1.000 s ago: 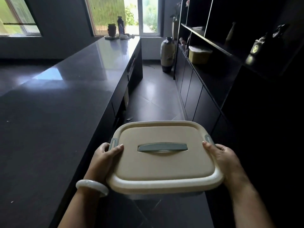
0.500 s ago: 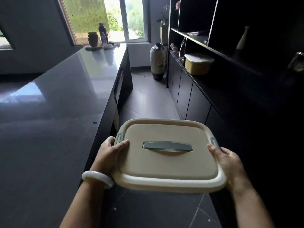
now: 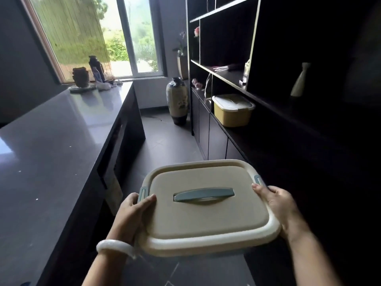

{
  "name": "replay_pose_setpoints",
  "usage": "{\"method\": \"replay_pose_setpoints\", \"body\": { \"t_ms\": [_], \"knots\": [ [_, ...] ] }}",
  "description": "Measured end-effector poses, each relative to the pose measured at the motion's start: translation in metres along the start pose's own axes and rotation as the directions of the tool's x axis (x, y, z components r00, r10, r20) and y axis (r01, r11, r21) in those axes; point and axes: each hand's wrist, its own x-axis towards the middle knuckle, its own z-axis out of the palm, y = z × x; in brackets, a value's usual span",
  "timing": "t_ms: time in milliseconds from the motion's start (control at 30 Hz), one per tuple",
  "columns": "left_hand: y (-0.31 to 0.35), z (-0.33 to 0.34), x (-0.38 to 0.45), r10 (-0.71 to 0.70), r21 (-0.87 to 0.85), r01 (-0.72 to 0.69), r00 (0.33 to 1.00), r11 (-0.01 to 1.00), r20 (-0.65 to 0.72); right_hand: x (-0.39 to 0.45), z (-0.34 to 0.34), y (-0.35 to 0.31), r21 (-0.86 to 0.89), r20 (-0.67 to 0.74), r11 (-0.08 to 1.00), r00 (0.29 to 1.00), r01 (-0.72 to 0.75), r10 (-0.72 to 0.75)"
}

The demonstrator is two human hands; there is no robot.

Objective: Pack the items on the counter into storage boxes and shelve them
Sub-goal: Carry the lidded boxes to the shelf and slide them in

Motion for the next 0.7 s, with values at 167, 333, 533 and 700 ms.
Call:
{"method": "replay_pose_setpoints", "body": {
  "t_ms": [167, 333, 533, 700],
  "knots": [
    [0.015, 0.029, 0.107, 0.026, -0.008, -0.025, 0.999, 1.0, 0.023, 0.092, 0.028, -0.013, 0.01, -0.033, 1.0, 0.999, -0.012, 0.012],
    [0.013, 0.05, 0.224, 0.008, 0.045, -0.012, 0.996, 0.999, 0.093, 0.168, 0.06, -0.013, 0.008, -0.138, 0.999, 0.99, -0.032, 0.032],
    [0.03, 0.064, 0.365, -0.061, 0.099, 0.037, 0.966, 0.994, 0.253, 0.247, 0.115, -0.009, 0.005, -0.331, 1.0, 0.943, -0.029, 0.029],
    [0.057, 0.088, 0.458, -0.057, 0.242, -0.035, 0.93, 0.97, 0.364, 0.282, 0.15, 0.004, 0.061, -0.487, 0.996, 0.869, -0.065, 0.086]
  ]
}}
